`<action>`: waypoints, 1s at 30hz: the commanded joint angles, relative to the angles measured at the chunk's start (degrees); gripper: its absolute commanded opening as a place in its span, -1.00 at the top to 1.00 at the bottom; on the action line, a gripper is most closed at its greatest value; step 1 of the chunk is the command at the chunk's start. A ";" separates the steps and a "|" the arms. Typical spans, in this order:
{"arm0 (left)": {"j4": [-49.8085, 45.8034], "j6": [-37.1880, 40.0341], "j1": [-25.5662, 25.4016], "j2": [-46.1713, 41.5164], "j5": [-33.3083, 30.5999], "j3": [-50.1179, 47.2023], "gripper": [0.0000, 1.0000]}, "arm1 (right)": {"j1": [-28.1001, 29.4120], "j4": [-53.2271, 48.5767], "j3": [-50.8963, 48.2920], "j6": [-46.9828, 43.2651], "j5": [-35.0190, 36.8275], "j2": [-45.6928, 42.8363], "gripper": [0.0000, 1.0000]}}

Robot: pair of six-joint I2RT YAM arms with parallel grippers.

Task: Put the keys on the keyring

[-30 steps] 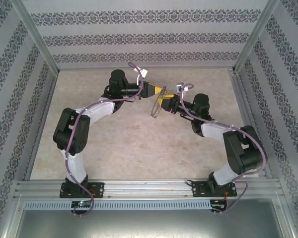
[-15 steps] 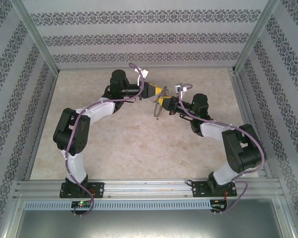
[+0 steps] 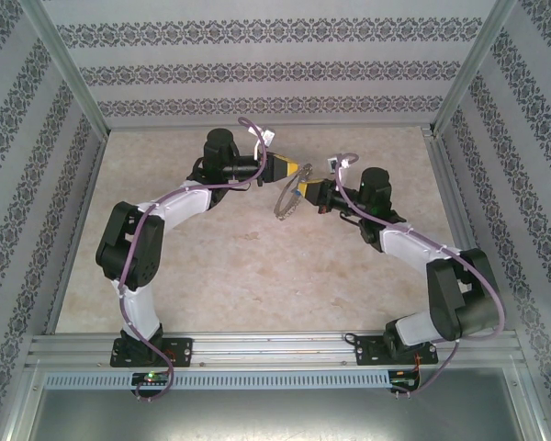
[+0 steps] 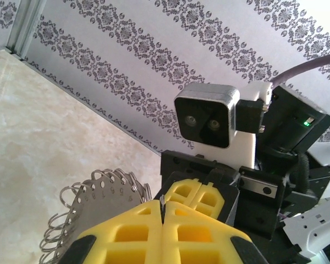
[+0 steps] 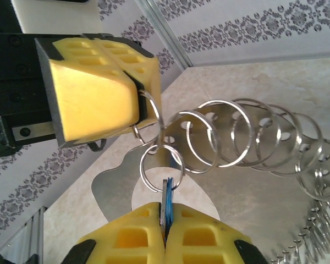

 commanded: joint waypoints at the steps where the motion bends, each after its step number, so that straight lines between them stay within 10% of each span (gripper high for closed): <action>1: 0.03 2.85 -0.69 -3.34 -0.23 0.26 1.00 | -0.36 -8.77 2.95 -4.77 1.31 -2.19 1.00; 30: -12.34 14.25 -1.36 -5.55 -2.40 0.11 1.00 | -0.40 -28.42 14.62 -11.79 4.28 -1.93 1.00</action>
